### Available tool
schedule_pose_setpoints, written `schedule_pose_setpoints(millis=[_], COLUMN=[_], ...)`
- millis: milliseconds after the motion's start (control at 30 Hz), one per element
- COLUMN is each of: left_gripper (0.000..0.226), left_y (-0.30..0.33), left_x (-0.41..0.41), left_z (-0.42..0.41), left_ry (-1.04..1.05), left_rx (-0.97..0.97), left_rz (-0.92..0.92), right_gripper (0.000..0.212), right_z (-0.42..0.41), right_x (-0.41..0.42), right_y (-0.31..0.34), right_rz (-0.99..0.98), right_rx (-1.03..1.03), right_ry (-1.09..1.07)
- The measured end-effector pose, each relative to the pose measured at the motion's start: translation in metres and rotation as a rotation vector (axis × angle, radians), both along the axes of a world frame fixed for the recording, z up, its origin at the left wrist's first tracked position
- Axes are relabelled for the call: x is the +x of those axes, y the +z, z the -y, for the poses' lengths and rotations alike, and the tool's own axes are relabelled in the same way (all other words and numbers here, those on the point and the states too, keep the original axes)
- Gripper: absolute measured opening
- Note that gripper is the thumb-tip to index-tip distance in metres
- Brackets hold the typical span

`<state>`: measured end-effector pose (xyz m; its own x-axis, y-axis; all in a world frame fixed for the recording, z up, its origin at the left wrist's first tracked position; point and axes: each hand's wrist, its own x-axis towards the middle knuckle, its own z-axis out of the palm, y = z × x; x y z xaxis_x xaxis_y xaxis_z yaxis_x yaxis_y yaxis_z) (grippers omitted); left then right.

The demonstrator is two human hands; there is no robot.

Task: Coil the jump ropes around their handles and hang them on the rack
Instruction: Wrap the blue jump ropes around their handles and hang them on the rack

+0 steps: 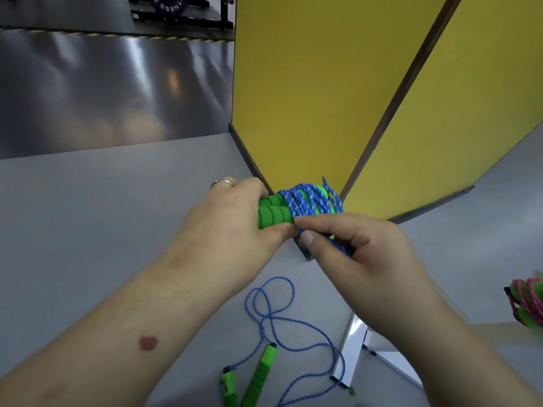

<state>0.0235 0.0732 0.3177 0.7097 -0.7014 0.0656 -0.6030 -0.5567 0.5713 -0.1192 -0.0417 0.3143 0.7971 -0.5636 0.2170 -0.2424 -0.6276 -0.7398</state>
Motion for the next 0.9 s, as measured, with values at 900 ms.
schedule_pose_setpoints(millis=[900], left_gripper=[0.066], left_y=[0.010], left_x=[-0.001], left_z=[0.004], left_ry=[-0.006], left_rx=[-0.554], left_rz=[-1.058], right_gripper=[0.018], right_z=[0.022], right_x=[0.008], right_y=[-0.025], right_rz=[0.203], right_rx=[0.839], right_ry=[0.122])
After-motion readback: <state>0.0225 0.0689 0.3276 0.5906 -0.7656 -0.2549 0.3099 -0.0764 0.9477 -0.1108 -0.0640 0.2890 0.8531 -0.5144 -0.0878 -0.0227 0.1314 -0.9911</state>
